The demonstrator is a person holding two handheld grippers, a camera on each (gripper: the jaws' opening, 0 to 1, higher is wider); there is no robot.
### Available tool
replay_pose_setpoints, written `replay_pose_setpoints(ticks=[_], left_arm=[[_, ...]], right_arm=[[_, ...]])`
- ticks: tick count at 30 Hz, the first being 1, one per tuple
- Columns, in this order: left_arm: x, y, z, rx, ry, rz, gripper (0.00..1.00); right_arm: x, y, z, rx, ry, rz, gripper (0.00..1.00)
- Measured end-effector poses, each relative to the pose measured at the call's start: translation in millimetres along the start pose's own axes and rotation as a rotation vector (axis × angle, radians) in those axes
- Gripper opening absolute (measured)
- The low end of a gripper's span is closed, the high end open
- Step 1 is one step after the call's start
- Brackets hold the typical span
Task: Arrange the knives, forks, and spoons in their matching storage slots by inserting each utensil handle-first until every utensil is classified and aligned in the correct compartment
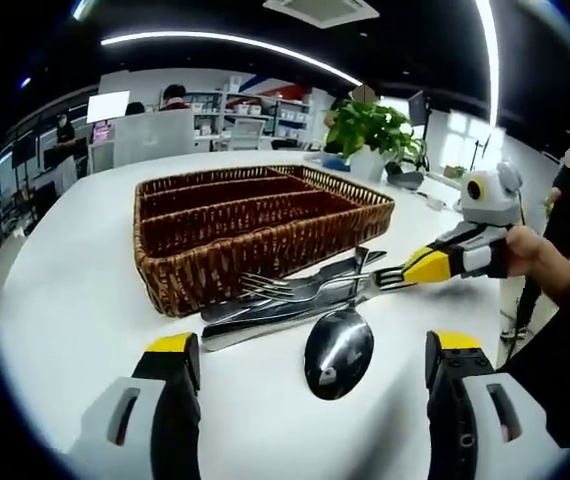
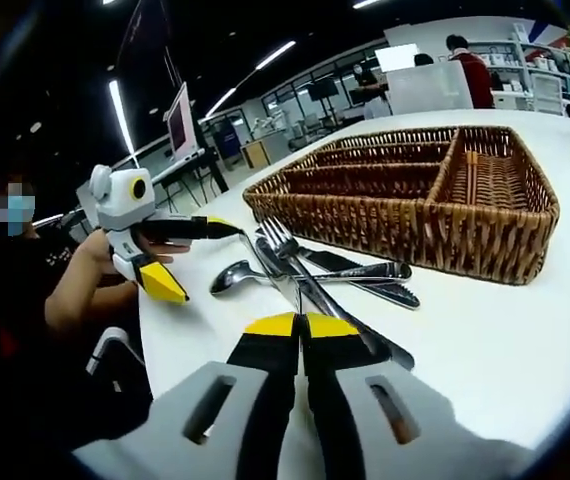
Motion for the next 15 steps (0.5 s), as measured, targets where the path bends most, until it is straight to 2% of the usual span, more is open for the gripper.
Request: replay_pose_setpoints(ticks=[15], left_arm=[[20.7, 2.5, -10.2, 0.019, 0.052, 0.063, 0.98]], right_arm=[[10.7, -2.7, -11.0, 0.006, 0.072, 0.050, 0.00]])
Point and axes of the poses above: the point that each gripper's makers call its tool centre point, and the gripper's own axes: z roughly forward along the fingers, y roughly to its right, x roughly out of its top, the point moved 6 cm from there along -z, roughly backward along the fingers, and after that the axes turned 12 degrees about z, right-handed, at the moved point
